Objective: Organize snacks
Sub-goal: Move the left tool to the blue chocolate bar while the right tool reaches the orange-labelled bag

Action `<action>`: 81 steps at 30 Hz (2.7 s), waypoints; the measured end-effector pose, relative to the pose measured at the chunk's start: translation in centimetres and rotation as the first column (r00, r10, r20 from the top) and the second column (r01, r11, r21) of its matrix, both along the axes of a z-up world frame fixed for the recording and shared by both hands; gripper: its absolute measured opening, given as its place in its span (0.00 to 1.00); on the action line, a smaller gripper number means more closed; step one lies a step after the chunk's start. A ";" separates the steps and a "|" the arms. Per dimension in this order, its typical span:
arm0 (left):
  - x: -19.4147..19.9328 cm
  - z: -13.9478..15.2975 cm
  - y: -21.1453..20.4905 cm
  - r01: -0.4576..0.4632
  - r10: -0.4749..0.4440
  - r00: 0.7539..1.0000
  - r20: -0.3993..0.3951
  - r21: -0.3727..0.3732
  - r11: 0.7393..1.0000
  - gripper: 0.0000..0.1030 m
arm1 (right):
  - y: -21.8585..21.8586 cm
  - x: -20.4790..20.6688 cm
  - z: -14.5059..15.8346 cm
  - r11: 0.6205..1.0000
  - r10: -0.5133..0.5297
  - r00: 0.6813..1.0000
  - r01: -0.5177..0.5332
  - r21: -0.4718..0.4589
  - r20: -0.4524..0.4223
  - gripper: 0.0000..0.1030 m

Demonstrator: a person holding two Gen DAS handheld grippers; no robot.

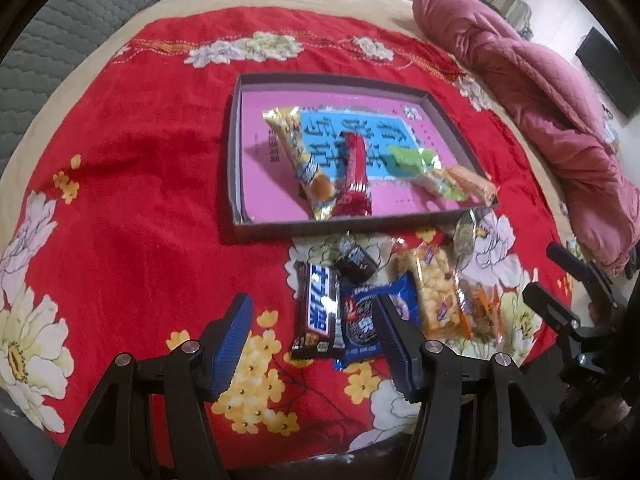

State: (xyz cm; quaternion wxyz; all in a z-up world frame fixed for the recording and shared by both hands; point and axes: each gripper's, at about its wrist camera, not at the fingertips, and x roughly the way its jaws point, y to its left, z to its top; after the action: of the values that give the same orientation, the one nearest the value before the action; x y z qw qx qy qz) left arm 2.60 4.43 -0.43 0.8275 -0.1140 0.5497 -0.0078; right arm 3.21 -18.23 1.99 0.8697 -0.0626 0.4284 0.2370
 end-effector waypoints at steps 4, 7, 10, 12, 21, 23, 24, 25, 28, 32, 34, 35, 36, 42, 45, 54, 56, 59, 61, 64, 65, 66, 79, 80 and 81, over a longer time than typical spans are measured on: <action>0.0 -1.3 -0.1 0.012 -0.012 0.999 -0.045 -0.009 1.000 0.62 | 0.1 -0.1 -0.3 1.000 0.010 1.000 -0.010 -0.013 -0.011 0.86; 0.0 -2.1 -0.2 0.015 -0.016 0.998 -0.061 -0.012 1.000 0.62 | 0.3 -0.2 -0.7 1.000 0.017 1.000 -0.018 -0.024 -0.019 0.86; 0.1 -3.1 -0.3 0.015 -0.016 0.996 -0.088 -0.004 1.000 0.62 | 0.4 -0.3 -1.0 0.999 0.024 0.999 -0.025 -0.035 -0.023 0.86; 0.1 -3.5 -0.4 0.018 -0.019 0.995 -0.102 -0.008 1.000 0.62 | 0.4 -0.2 -1.2 0.999 0.030 0.999 -0.031 -0.037 -0.026 0.86; 0.5 -5.1 -1.0 0.020 -0.017 0.991 -0.135 0.019 1.000 0.62 | 1.0 -0.5 -2.4 0.995 0.064 0.997 -0.068 -0.072 -0.051 0.86; 0.6 -5.2 -1.0 0.016 -0.013 0.991 -0.135 0.025 1.000 0.62 | 1.1 -0.5 -2.6 0.995 0.067 0.996 -0.071 -0.075 -0.055 0.86; 0.8 -5.3 -1.0 0.014 -0.011 0.991 -0.136 0.026 1.000 0.62 | 1.1 -0.5 -2.7 0.995 0.067 0.996 -0.071 -0.076 -0.056 0.86; 0.9 -5.5 -1.0 0.014 -0.010 0.990 -0.138 0.026 1.000 0.62 | 1.1 -0.5 -2.7 0.995 0.068 0.996 -0.072 -0.076 -0.057 0.86; 1.1 -5.8 -1.1 0.013 -0.008 0.990 -0.143 0.031 0.999 0.62 | 1.0 -0.5 -3.0 0.994 0.068 0.996 -0.072 -0.079 -0.060 0.86; 1.4 -6.0 -1.2 0.015 -0.009 0.990 -0.141 0.042 0.999 0.62 | 1.0 -0.5 -3.2 0.994 0.067 0.996 -0.072 -0.082 -0.066 0.86; 1.6 -6.1 -1.2 0.013 -0.007 0.990 -0.139 0.044 0.999 0.62 | 1.0 -0.5 -3.4 0.993 0.072 0.995 -0.078 -0.090 -0.070 0.86; 1.7 -6.1 -1.2 0.011 -0.005 0.991 -0.137 0.046 0.999 0.62 | 1.0 -0.5 -3.5 0.993 0.074 0.995 -0.081 -0.091 -0.072 0.86; 1.9 -6.2 -1.2 0.009 -0.004 0.990 -0.138 0.043 0.999 0.62 | 1.0 -0.5 -3.5 0.992 0.078 0.994 -0.085 -0.093 -0.074 0.86; 1.9 -6.5 -0.7 0.003 0.002 0.991 -0.135 0.035 0.999 0.65 | 0.8 -0.7 -3.6 0.981 0.118 0.991 -0.126 -0.144 -0.063 0.87; 1.8 -6.6 -0.5 0.001 0.002 0.991 -0.135 0.023 1.000 0.65 | 0.7 -0.8 -3.8 0.973 0.143 0.988 -0.152 -0.171 -0.062 0.87; 1.3 -6.5 0.2 -0.013 0.017 0.991 -0.134 0.025 1.000 0.65 | 1.3 -1.8 -4.7 0.945 0.213 0.974 -0.224 -0.237 -0.069 0.87; 1.3 -6.6 0.2 -0.014 0.017 0.991 -0.136 0.026 1.000 0.65 | 1.6 -1.9 -5.2 0.940 0.221 0.972 -0.233 -0.249 -0.074 0.87; 1.3 -6.6 -0.1 -0.006 0.012 0.991 -0.134 0.039 0.999 0.65 | 2.0 -1.8 -5.9 0.931 0.234 0.970 -0.244 -0.273 -0.068 0.87; 1.5 -6.7 -0.3 -0.003 0.009 0.991 -0.133 0.045 0.999 0.65 | 2.2 -1.6 -6.4 0.926 0.243 0.968 -0.252 -0.282 -0.066 0.87; 1.8 -6.8 -0.6 0.006 0.000 0.992 -0.129 0.054 0.999 0.65 | 2.4 -1.2 -7.2 0.920 0.253 0.965 -0.263 -0.291 -0.074 0.87; 1.9 -6.8 -0.7 0.008 -0.001 0.992 -0.128 0.056 0.998 0.65 | 2.5 -1.1 -7.6 0.917 0.255 0.964 -0.267 -0.294 -0.080 0.87; 2.0 -6.8 -0.8 0.010 -0.003 0.992 -0.125 0.058 0.998 0.65 | 2.5 -1.0 -7.9 0.916 0.260 0.962 -0.272 -0.296 -0.079 0.87; 3.2 -7.3 -1.3 0.014 -0.010 0.995 -0.098 0.048 0.999 0.64 | 3.0 0.8 -9.2 0.920 0.314 0.942 -0.333 -0.206 -0.120 0.73; 3.3 -7.3 -1.3 0.013 -0.008 0.995 -0.095 0.049 0.999 0.64 | 2.9 0.9 -9.2 0.922 0.318 0.940 -0.338 -0.191 -0.124 0.69; 3.3 -7.4 -1.3 0.011 -0.006 0.996 -0.093 0.047 0.999 0.64 | 2.9 0.8 -9.1 0.921 0.326 0.937 -0.345 -0.182 -0.125 0.64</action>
State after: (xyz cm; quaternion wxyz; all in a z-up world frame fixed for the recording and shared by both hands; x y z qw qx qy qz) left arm 5.94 3.17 -7.79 0.8035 -0.0923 0.5880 0.0071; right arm 4.04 -15.32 -7.14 0.7846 -0.2117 0.4728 0.3406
